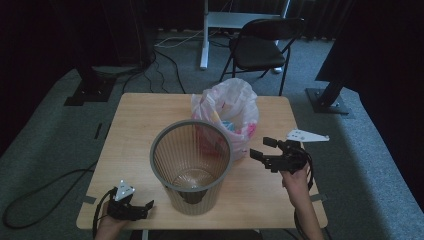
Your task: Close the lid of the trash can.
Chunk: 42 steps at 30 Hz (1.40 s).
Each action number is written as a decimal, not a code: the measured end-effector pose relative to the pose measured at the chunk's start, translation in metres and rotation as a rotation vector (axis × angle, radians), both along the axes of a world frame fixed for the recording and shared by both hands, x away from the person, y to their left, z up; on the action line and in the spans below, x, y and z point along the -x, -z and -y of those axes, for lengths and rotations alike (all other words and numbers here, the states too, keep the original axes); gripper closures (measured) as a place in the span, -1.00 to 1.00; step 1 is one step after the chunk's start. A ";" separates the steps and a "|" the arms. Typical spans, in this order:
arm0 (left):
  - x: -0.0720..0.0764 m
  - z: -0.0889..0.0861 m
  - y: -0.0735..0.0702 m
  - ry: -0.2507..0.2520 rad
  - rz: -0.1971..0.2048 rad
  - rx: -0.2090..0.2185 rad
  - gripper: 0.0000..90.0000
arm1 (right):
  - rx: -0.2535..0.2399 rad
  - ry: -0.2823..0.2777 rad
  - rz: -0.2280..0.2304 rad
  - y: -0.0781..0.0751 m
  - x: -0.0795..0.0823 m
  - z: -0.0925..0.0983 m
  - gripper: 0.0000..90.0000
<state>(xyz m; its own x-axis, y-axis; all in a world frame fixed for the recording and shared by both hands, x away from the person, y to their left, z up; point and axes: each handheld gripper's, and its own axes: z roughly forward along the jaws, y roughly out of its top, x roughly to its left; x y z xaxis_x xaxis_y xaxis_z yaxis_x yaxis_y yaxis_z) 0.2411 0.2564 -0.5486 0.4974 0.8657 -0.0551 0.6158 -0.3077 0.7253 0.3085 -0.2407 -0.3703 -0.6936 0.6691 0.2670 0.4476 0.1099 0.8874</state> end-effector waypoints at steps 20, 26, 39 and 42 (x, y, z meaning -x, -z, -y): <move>0.000 0.000 0.000 0.001 0.000 -0.004 -0.98 | -0.008 0.067 -0.029 0.036 0.013 0.018 -0.57; 0.000 0.000 0.000 0.001 0.000 -0.003 -0.98 | -0.008 0.082 -0.042 0.051 0.016 0.023 -0.57; 0.000 0.000 0.000 -0.002 0.001 0.002 -0.98 | 0.014 0.173 -0.113 0.099 0.018 0.036 -0.60; 0.000 0.000 0.000 -0.002 0.000 0.003 -0.98 | 0.019 0.181 -0.128 0.108 0.018 0.038 -0.60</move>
